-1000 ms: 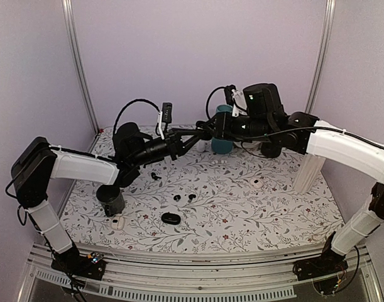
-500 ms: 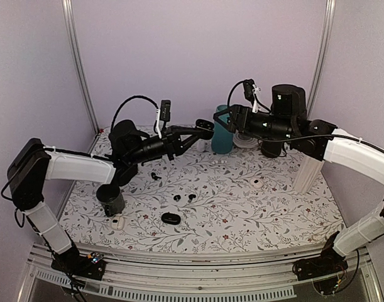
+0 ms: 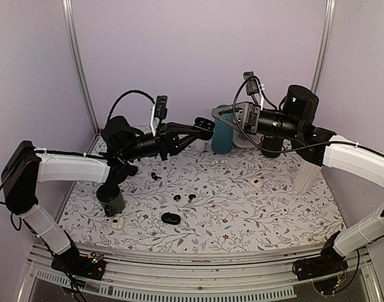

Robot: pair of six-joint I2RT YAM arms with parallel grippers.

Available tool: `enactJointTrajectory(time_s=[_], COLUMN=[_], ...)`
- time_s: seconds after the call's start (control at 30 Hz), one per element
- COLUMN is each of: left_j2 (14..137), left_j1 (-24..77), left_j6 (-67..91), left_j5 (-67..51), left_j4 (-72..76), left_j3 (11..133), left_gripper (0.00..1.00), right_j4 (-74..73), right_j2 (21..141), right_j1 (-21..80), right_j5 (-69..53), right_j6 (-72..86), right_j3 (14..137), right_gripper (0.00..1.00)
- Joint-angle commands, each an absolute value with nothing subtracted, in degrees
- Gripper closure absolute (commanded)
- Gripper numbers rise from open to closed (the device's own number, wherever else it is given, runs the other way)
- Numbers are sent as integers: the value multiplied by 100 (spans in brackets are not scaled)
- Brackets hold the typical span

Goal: Insert the wireless bluetooth earbuds into the charging case
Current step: Close the charging case with the earbuds.

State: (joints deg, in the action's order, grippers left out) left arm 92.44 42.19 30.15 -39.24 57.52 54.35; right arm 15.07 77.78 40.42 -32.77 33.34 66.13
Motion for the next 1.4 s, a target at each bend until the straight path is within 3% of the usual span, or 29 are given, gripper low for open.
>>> enactJointTrajectory(time_s=[0.0,0.33,0.7,1.03,1.37], left_j2=[9073,8868,9123,9029,9132], left_j1=[4201,4199,4140,4070,4042], left_j6=[3154,3087,3321,3375,4015], left_j5=[-4070,-3899,-3796,-3725,-3992], left_j4=[6063,5914,5847,5848,6260], left_j3=[5376,5346,5456,5327,5371], left_gripper=[100,100,100,100,100], right_j4=[2257,2363,3451,3398,3032], right_j2=[8073,8482,8566,8535,8489], right_j1=[4026,3973,3977,3973,3970], right_j5=[-4247,-4535,-5364,-5240,-4774], right_j6=[3515,3541,4070,4020,3672], right_j3=[6675,6882,6818,6722,6533], right_gripper=[5,5,6,7,20])
